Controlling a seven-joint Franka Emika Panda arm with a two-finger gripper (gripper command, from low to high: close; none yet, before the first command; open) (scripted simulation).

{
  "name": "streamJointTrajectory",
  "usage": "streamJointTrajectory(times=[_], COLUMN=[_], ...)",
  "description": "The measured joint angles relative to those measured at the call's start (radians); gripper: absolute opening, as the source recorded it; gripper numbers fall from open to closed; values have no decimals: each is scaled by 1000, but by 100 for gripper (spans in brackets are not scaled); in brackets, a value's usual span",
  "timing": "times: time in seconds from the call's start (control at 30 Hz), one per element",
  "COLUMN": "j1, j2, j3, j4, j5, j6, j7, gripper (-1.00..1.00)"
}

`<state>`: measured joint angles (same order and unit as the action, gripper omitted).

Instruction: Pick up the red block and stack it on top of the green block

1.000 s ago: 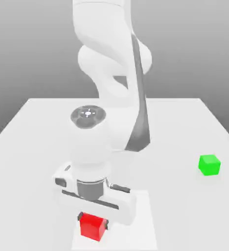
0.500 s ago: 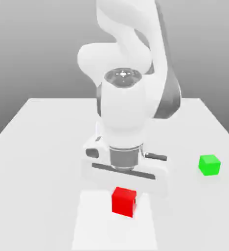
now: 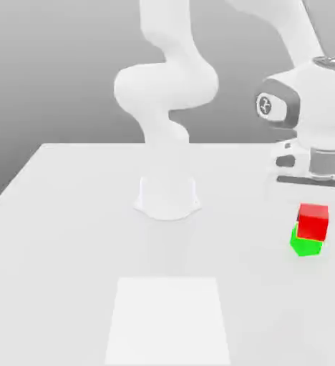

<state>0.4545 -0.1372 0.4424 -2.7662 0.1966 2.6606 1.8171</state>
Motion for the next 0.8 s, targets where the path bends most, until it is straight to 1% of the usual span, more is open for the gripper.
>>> streamJointTrajectory(times=[0.1,0.2,0.5,0.8], j1=[54,66,28,-5], j2=[-23,-18,54,152], j3=[82,116,142,137], j4=[-30,-41,-39,-36], j5=[-1,-19,-119,-276], j6=[-1,16,94,169], j7=[130,189,265,375], gripper=[-100,-100,-100,-100])
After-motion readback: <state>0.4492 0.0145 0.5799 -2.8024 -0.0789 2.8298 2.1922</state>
